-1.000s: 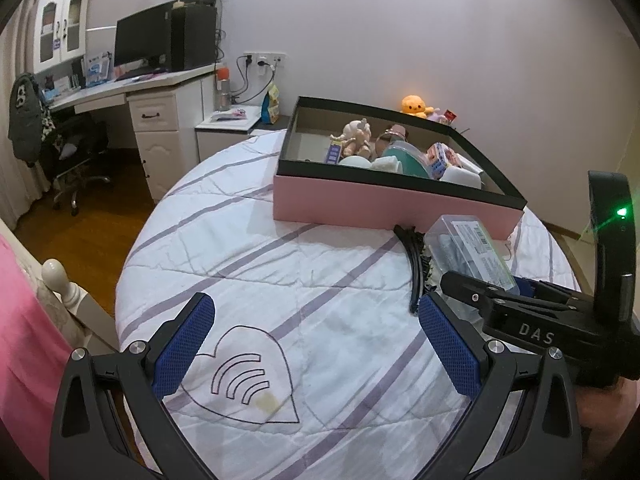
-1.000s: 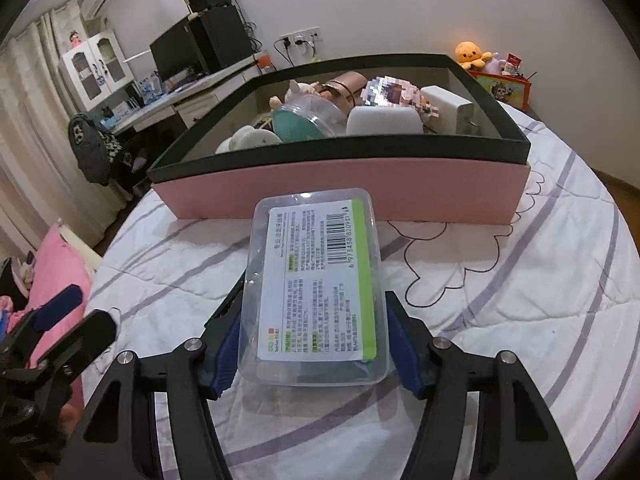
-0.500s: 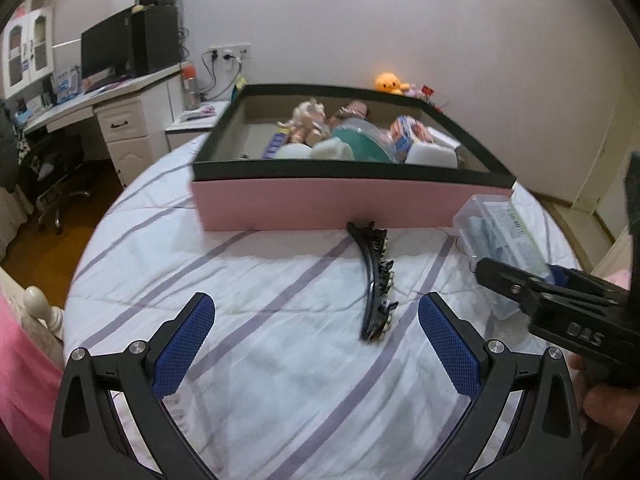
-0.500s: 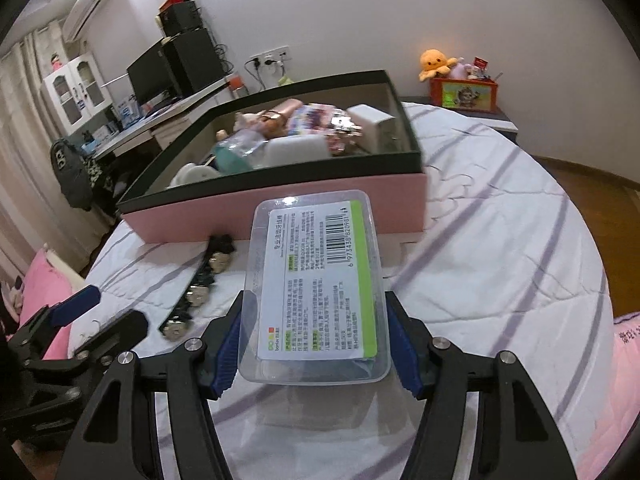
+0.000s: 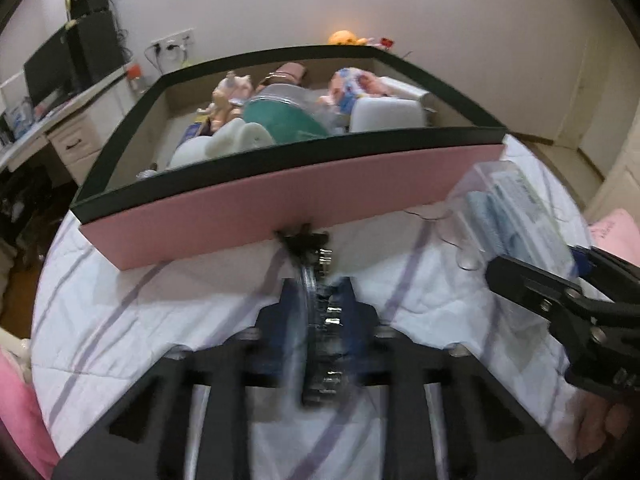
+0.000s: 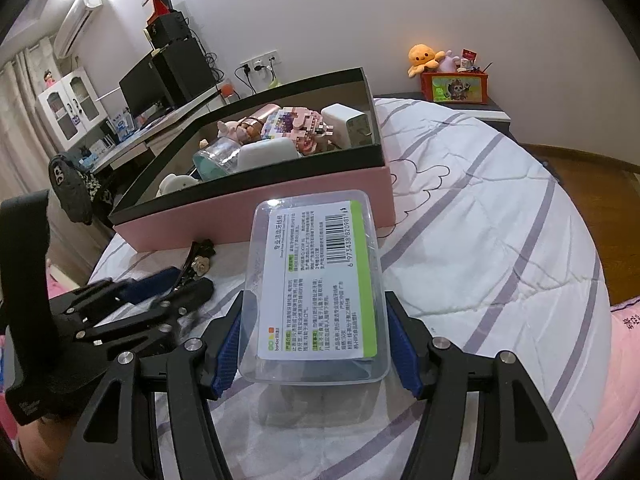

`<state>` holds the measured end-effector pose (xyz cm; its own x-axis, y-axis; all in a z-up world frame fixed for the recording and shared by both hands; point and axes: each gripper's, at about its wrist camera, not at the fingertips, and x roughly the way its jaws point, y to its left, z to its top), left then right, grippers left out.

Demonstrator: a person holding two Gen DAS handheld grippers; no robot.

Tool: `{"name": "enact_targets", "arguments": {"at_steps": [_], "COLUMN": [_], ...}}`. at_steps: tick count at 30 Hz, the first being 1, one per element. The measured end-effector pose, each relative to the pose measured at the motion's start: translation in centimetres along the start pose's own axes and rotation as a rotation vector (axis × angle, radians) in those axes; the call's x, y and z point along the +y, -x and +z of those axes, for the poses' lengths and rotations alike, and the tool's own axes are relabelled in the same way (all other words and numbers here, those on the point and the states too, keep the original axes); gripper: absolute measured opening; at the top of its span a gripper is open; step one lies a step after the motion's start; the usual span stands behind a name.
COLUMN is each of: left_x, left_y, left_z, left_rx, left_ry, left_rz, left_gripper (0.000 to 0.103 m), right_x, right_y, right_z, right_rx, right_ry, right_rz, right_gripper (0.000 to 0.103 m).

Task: Organize rigid objects
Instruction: 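Grasp the clear plastic case with the right gripper while the left grasps the black hair clip, then carry the clear case and black hair clip into the pink box and release both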

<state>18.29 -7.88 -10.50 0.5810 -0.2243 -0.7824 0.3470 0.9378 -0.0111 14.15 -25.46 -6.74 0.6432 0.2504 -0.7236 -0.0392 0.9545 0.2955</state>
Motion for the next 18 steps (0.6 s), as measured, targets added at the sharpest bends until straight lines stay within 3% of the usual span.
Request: {"name": "enact_targets", "arguments": {"at_steps": [3,9,18], "left_x": [0.7,1.0,3.1], "left_y": [1.1,4.0,7.9], "left_z": [-0.7,-1.7,-0.9], "left_rx": [-0.029,-0.106,-0.199], "left_ry": [0.046,0.063,0.095], "left_rz": [-0.03,-0.01,-0.018], "left_gripper": [0.018,0.018,0.018], "right_x": [0.1,0.8,3.0], "right_y": [0.4,1.6,3.9], "right_z": [-0.1,0.0,1.2], "right_rx": [-0.004,-0.02,-0.067], "right_ry": [0.006,0.024,0.076], "right_rz": [-0.001,0.009,0.043], "right_gripper": [0.064,0.064,0.064]}}
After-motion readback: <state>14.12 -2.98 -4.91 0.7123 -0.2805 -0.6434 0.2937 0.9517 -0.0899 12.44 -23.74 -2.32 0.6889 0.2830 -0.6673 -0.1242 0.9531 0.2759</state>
